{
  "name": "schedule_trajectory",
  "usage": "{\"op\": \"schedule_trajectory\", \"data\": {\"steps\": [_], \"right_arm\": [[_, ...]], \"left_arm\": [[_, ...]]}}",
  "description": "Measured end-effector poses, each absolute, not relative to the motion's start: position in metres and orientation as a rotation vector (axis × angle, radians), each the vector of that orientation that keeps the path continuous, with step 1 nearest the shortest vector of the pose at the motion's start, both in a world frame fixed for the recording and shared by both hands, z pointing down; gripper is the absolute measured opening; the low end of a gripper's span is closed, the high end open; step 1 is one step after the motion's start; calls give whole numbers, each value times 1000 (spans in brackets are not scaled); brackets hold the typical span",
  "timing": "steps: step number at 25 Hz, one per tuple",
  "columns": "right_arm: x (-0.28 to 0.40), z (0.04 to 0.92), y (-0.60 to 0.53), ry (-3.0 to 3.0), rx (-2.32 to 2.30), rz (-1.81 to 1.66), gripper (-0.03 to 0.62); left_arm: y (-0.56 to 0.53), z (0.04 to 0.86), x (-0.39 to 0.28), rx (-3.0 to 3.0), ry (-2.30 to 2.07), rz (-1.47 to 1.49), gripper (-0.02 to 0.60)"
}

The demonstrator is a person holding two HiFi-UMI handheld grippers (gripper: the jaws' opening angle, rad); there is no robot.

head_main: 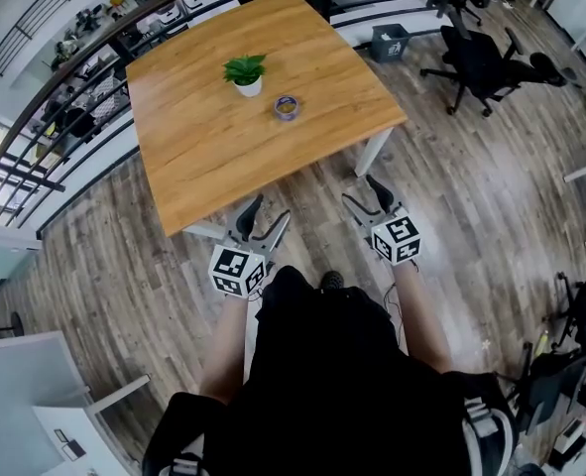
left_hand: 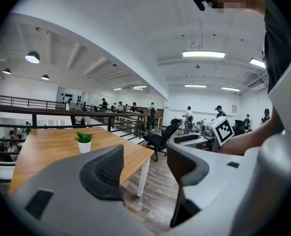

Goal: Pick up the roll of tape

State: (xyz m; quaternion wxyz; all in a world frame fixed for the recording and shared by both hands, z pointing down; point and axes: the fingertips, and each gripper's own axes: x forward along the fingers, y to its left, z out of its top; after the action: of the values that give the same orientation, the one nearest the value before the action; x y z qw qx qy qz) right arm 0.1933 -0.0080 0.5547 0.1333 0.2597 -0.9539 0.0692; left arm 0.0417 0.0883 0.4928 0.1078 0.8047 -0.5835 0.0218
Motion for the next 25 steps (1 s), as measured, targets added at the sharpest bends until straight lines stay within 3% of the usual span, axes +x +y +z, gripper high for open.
{"op": "schedule_trajectory", "data": {"steps": [12, 25], "right_arm": [[196, 568, -31, -2742, 775, 238, 313], [136, 567, -95, -2735, 798, 261, 311]], "left_arm": [[59, 503, 38, 2363, -1699, 58, 276], [-17, 498, -22, 2384, -1672, 59, 276]]}}
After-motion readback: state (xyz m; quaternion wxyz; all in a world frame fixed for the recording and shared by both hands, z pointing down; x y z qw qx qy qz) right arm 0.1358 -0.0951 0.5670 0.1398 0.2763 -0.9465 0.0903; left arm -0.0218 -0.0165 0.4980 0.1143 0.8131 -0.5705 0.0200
